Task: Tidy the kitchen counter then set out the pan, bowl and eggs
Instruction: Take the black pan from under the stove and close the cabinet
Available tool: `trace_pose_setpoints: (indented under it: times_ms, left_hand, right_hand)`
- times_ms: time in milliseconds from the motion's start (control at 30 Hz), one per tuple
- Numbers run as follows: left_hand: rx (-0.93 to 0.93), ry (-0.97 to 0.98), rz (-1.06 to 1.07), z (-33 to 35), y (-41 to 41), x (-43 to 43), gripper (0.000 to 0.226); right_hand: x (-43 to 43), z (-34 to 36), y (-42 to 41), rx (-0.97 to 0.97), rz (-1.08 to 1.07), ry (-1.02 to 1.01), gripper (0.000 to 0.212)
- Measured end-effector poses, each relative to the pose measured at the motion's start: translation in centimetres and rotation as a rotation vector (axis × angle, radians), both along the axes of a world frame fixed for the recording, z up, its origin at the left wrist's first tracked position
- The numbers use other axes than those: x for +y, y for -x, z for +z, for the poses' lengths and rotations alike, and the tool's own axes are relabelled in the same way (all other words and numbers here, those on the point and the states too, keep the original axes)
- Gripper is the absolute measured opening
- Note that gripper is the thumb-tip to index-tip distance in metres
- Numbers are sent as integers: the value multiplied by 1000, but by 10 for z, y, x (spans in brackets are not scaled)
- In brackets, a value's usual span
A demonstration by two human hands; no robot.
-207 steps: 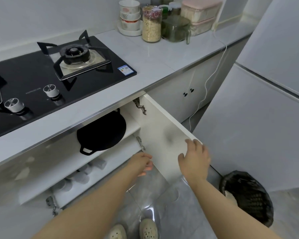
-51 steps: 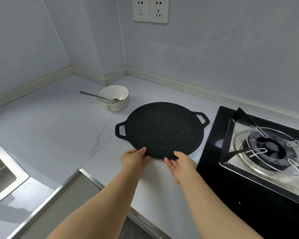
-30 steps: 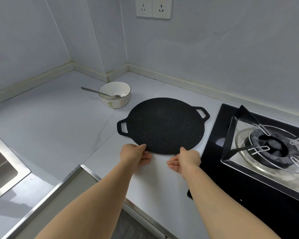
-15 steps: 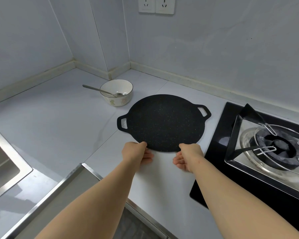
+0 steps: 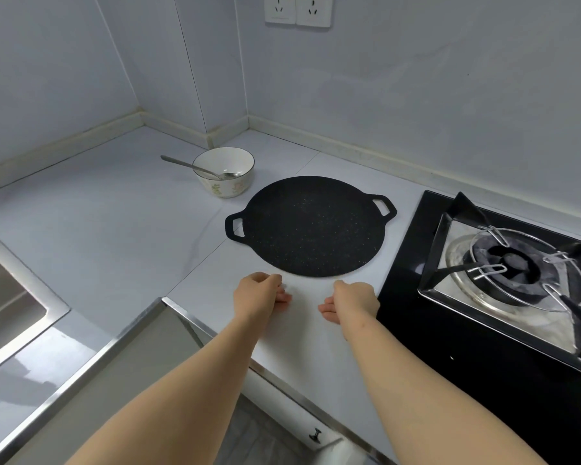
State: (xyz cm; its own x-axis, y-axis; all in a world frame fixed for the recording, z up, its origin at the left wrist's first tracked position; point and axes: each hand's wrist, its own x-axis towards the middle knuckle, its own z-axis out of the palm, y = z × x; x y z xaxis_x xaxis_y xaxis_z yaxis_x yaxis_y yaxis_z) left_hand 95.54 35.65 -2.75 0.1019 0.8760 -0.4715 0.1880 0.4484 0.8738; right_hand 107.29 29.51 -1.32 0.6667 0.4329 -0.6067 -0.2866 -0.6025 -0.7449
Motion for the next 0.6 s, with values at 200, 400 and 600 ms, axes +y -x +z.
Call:
trace_pose_setpoints:
  times_ms: [200,400,600]
  left_hand:
    - [-4,-1,-164,1,28,-42,10]
    - [-42,43,-311,7,69,-93,13]
    - [79,66,-451,-5,130,-154,12]
  right_hand:
    - [-48,3,36,41,95,-123,17]
    - [-112,2,73,56,-49,-213,18]
    - [-189,3,136,44,-108,-209,18]
